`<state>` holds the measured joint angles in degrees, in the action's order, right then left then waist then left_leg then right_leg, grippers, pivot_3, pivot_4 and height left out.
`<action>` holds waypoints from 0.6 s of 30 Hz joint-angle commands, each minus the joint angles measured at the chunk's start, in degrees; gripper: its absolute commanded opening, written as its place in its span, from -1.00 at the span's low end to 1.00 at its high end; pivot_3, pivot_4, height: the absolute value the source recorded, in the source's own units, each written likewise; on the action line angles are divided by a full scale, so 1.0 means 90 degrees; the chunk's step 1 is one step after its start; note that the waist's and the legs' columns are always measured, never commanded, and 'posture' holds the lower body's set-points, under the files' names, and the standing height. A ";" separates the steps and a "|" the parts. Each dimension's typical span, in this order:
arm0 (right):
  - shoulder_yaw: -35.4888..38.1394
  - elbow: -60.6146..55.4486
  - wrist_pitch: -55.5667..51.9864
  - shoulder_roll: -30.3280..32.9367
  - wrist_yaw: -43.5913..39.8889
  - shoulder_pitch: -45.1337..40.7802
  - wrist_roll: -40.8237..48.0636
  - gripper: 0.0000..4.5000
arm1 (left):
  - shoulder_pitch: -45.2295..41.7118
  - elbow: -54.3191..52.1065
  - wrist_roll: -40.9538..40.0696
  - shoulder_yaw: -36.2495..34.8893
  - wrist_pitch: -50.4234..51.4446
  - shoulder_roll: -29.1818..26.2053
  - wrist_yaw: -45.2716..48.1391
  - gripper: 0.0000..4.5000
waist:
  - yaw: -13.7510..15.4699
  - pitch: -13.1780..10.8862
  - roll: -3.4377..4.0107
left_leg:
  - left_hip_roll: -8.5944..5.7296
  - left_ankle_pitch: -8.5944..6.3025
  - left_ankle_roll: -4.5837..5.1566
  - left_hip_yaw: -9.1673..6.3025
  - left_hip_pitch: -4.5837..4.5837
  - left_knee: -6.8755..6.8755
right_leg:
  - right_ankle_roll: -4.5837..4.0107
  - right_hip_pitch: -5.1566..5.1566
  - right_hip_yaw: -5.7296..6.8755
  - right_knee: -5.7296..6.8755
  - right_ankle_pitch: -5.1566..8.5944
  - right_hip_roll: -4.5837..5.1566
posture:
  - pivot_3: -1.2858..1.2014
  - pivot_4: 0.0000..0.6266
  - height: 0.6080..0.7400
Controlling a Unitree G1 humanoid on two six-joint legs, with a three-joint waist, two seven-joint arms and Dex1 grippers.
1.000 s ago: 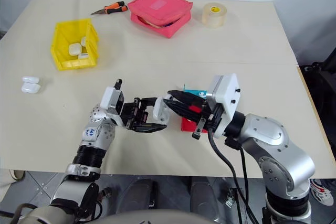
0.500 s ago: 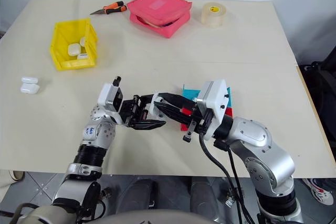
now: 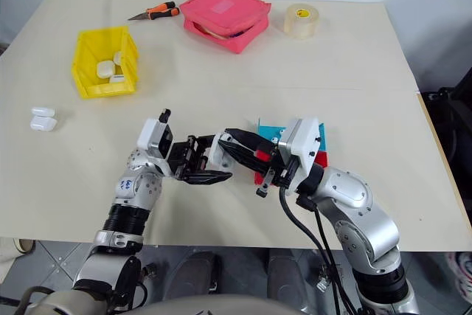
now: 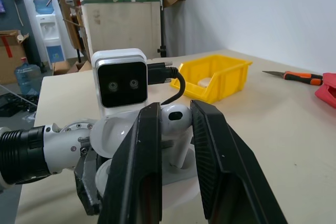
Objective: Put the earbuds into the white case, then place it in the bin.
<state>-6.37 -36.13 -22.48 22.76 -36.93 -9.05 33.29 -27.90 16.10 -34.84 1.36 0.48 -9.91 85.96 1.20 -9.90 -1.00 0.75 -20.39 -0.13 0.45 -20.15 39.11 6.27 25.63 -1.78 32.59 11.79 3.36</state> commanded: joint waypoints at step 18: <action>-0.0447 0.0628 0.0115 0.0651 -0.0687 0.0293 -0.0356 -0.80 | -0.0464 -0.0076 -0.0207 -0.0183 -0.0641 0.0587 0.0023 0.24 | 0.0006 0.0000 0.0000 | -0.0002 0.0000 0.0000 0.0000 -0.0001 0.0000 | 0.0000 -0.0002 -0.0001 -0.0005 0.0000 0.0000 | 0.03 -0.52 1.00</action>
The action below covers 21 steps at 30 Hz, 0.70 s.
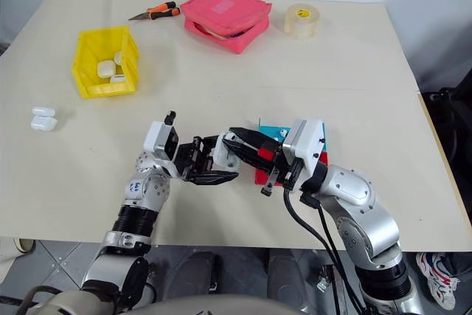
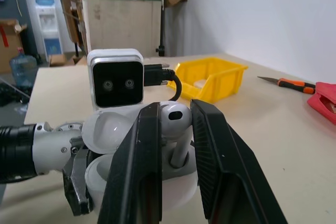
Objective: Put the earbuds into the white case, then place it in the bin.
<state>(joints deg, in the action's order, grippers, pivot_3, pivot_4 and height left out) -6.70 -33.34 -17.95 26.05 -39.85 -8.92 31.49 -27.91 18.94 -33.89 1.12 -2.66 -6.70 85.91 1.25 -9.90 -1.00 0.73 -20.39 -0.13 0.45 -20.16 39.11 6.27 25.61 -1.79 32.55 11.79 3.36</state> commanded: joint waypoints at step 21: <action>-0.0089 0.0047 -0.0554 0.1293 -0.0995 0.0388 0.0570 -0.80 | -0.0552 0.0010 -0.0232 -0.0241 -0.0765 0.0330 -0.0001 0.24 | 0.0007 0.0000 0.0001 | 0.0001 -0.0001 0.0001 0.0000 0.0001 0.0000 | 0.0001 -0.0001 -0.0002 -0.0002 -0.0001 0.0000 | 0.03 -0.52 1.00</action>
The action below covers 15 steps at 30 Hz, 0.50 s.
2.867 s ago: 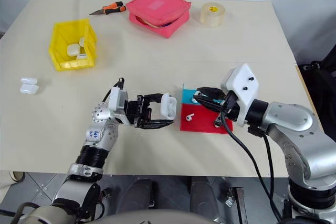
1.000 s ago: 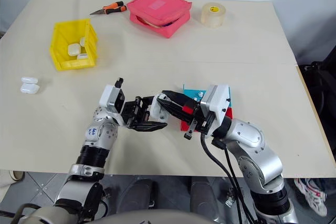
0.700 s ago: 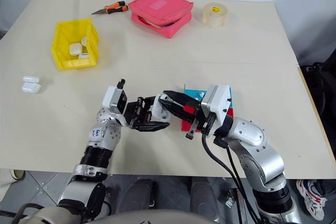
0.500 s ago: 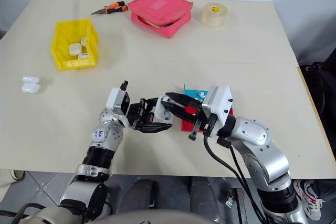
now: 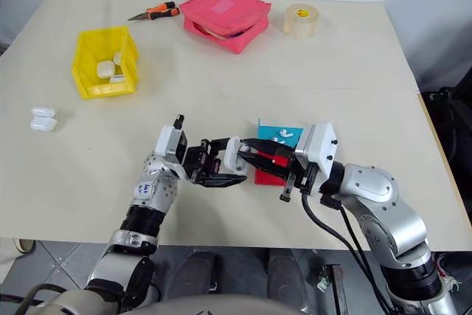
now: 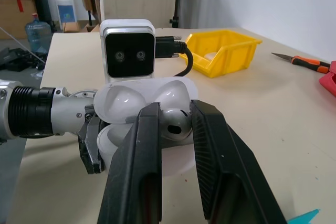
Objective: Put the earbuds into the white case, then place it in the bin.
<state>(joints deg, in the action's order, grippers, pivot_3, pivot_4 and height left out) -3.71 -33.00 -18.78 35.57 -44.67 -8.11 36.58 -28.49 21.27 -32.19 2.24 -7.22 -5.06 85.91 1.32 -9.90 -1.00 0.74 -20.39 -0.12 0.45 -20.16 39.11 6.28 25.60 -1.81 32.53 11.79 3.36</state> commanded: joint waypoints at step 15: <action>-0.0545 0.0012 -0.1067 0.0287 -0.0233 -0.0585 -0.0096 -0.08 | -0.0444 -0.0105 -0.0247 -0.0247 -0.0417 0.0111 0.0172 0.24 | 0.0004 0.0000 0.0000 | 0.0000 0.0000 0.0000 -0.0001 0.0000 0.0000 | 0.0000 0.0000 0.0001 0.0000 0.0000 0.0001 | 0.03 -0.52 1.00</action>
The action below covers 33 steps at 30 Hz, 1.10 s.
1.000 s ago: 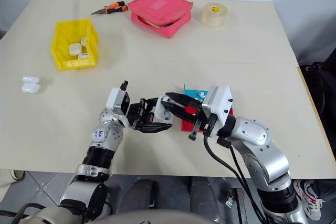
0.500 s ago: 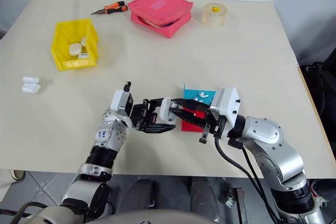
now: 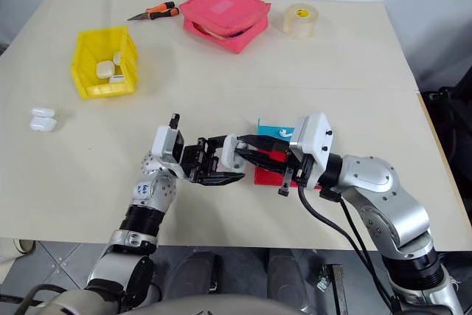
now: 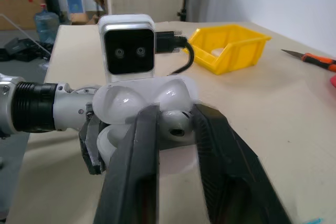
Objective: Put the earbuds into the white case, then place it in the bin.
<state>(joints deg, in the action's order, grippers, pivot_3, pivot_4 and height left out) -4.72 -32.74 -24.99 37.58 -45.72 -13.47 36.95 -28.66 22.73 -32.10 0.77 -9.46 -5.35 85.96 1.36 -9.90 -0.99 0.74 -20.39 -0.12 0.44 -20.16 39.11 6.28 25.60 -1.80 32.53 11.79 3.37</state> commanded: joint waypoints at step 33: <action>0.0673 -0.0455 -0.1087 0.0228 0.0616 -0.0676 -0.0116 -0.08 | -0.0283 0.0106 -0.0130 -0.0147 -0.0316 -0.0005 0.0283 0.24 | -0.0004 0.0000 0.0000 | 0.0001 0.0000 0.0000 -0.0001 -0.0002 0.0000 | 0.0000 0.0000 0.0001 -0.0001 0.0000 0.0001 | 0.03 -0.52 1.00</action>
<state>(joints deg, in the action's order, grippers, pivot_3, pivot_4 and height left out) -1.40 -35.82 -34.53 38.83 -41.25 -18.96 35.79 -30.22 24.50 -32.22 -0.78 -11.57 -5.56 85.98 1.33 -9.90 -0.99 0.74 -20.39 -0.12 0.43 -20.17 39.11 6.29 25.60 -1.80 32.52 11.79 3.37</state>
